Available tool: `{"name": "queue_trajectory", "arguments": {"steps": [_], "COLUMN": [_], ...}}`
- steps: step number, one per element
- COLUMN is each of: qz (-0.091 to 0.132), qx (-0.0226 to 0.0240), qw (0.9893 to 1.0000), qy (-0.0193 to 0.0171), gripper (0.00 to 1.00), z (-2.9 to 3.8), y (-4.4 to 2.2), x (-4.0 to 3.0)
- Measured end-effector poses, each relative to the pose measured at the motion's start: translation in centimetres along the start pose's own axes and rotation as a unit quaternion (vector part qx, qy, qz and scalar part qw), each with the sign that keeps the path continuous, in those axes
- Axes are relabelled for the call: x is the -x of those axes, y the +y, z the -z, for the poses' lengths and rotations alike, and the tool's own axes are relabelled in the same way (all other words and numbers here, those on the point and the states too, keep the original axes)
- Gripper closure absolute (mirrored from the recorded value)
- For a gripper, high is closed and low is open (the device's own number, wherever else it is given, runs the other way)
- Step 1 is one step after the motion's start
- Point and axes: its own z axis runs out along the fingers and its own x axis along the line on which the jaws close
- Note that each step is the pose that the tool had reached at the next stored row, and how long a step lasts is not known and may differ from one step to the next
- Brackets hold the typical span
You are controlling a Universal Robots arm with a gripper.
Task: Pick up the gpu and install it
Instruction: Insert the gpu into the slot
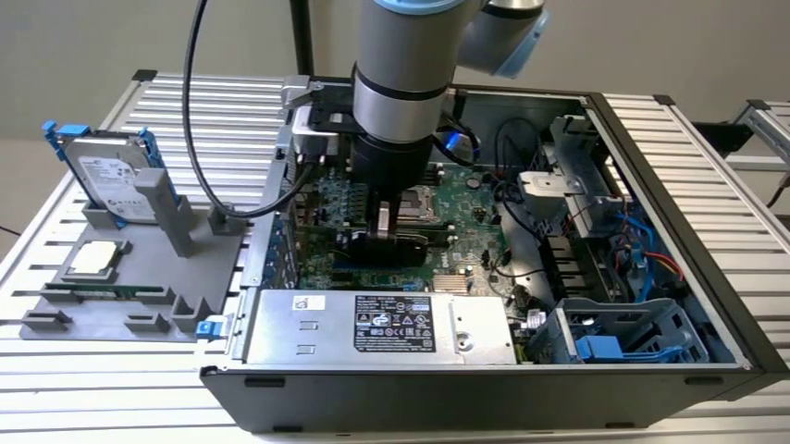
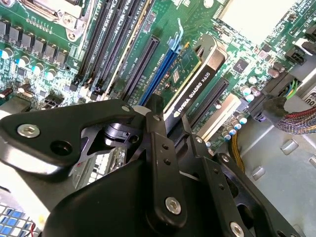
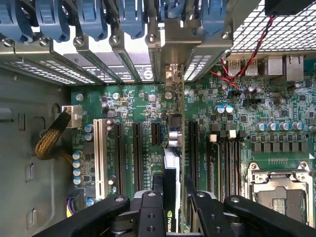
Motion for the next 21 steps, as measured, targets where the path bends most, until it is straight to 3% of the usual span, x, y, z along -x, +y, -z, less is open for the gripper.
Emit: {"name": "queue_trajectory", "arguments": {"steps": [9, 14, 21], "qz": [0.002, 0.003, 0.002], "qx": [-0.0002, 0.0000, 0.0001], "qw": [1.0000, 1.0000, 1.0000], "qy": [-0.0007, 0.0008, 0.0009], "gripper": [1.00, 1.00, 1.00], "z": [0.15, 0.25, -0.36], "y": [0.16, 0.19, 0.17], "x": [0.42, 0.38, 0.33]}}
